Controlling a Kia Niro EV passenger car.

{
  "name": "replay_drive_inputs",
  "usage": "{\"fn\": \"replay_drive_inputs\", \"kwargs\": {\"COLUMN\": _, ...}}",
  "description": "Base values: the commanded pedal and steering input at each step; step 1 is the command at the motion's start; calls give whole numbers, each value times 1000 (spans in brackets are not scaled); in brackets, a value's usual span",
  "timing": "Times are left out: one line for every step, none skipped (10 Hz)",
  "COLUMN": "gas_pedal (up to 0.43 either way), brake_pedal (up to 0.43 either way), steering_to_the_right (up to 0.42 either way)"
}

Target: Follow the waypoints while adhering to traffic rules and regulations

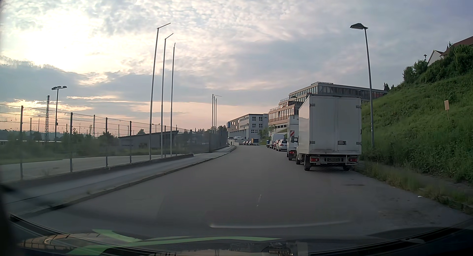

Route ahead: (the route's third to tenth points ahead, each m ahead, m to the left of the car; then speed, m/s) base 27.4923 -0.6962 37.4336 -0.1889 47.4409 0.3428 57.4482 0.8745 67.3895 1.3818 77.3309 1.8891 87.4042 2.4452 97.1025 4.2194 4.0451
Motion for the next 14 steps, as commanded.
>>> {"fn": "replay_drive_inputs", "kwargs": {"gas_pedal": 157, "brake_pedal": 0, "steering_to_the_right": 17}}
{"fn": "replay_drive_inputs", "kwargs": {"gas_pedal": 157, "brake_pedal": 0, "steering_to_the_right": 16}}
{"fn": "replay_drive_inputs", "kwargs": {"gas_pedal": 157, "brake_pedal": 0, "steering_to_the_right": 12}}
{"fn": "replay_drive_inputs", "kwargs": {"gas_pedal": 157, "brake_pedal": 0, "steering_to_the_right": 8}}
{"fn": "replay_drive_inputs", "kwargs": {"gas_pedal": 157, "brake_pedal": 0, "steering_to_the_right": 6}}
{"fn": "replay_drive_inputs", "kwargs": {"gas_pedal": 157, "brake_pedal": 0, "steering_to_the_right": 5}}
{"fn": "replay_drive_inputs", "kwargs": {"gas_pedal": 157, "brake_pedal": 0, "steering_to_the_right": 4}}
{"fn": "replay_drive_inputs", "kwargs": {"gas_pedal": 157, "brake_pedal": 0, "steering_to_the_right": 4}}
{"fn": "replay_drive_inputs", "kwargs": {"gas_pedal": 157, "brake_pedal": 0, "steering_to_the_right": 4}}
{"fn": "replay_drive_inputs", "kwargs": {"gas_pedal": 157, "brake_pedal": 0, "steering_to_the_right": 2}}
{"fn": "replay_drive_inputs", "kwargs": {"gas_pedal": 157, "brake_pedal": 0, "steering_to_the_right": 2}}
{"fn": "replay_drive_inputs", "kwargs": {"gas_pedal": 157, "brake_pedal": 0, "steering_to_the_right": 2}}
{"fn": "replay_drive_inputs", "kwargs": {"gas_pedal": 157, "brake_pedal": 0, "steering_to_the_right": 1}}
{"fn": "replay_drive_inputs", "kwargs": {"gas_pedal": 157, "brake_pedal": 0, "steering_to_the_right": 2}}
